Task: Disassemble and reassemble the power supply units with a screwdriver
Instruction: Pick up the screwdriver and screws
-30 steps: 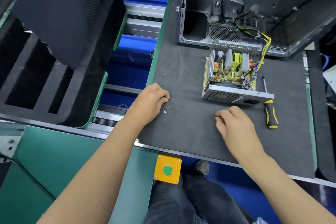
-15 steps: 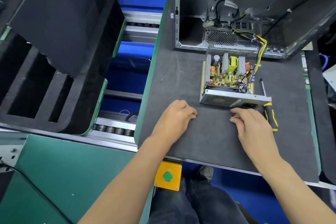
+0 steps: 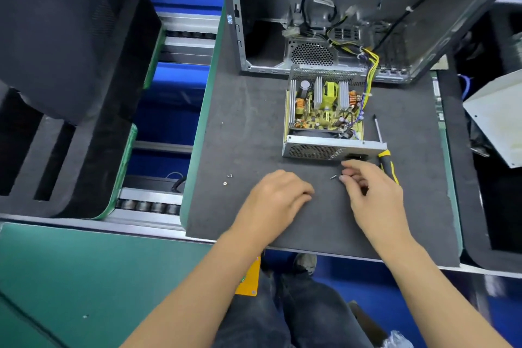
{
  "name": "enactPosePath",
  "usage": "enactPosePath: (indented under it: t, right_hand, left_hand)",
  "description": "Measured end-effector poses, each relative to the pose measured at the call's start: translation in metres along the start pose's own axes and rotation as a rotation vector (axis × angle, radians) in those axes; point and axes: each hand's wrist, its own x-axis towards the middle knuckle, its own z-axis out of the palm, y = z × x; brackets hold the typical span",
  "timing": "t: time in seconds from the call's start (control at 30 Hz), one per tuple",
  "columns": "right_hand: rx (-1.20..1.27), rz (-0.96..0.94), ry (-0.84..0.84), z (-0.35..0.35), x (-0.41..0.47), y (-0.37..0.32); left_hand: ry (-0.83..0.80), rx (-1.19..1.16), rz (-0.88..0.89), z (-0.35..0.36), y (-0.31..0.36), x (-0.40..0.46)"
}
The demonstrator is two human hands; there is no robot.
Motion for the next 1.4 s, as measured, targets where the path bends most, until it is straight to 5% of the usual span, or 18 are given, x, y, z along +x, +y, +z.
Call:
enactPosePath:
  t: [0.23, 0.33, 0.47, 0.53, 0.67, 0.97, 1.17, 1.4]
  right_hand:
    - [-0.016, -0.080, -0.033, -0.017, -0.006, 0.003]
    - [-0.020, -0.108, -0.030, -0.024, -0.008, 0.008]
    - [-0.079, -0.094, 0.209, -0.038, -0.010, 0.018]
    - [-0.168, 0.000, 0.215, -0.043, -0.005, 0.027]
    - [-0.315, 0.216, -0.038, -0.041, -0.002, 0.043]
    - [-0.128, 0.350, 0.069, -0.052, 0.004, 0.034]
    - [0.159, 0.319, 0.312, -0.093, 0.003, 0.024]
    - [-0.135, 0.214, 0.135, -0.071, -0.004, 0.051]
  left_hand:
    - [0.003, 0.020, -0.043, 0.020, -0.002, 0.004]
    - [0.142, 0.050, -0.031, 0.008, -0.008, 0.005]
    - [0.344, 0.075, -0.157, -0.019, -0.017, 0.026]
    - [0.273, 0.039, -0.155, -0.029, -0.018, 0.043]
    - [-0.045, 0.083, -0.044, -0.032, -0.014, 0.074]
    - [-0.178, 0.251, 0.104, -0.038, 0.002, 0.098]
    - [-0.272, -0.118, -0.112, -0.074, 0.031, 0.135]
    - [-0.374, -0.337, -0.330, -0.085, 0.031, 0.153]
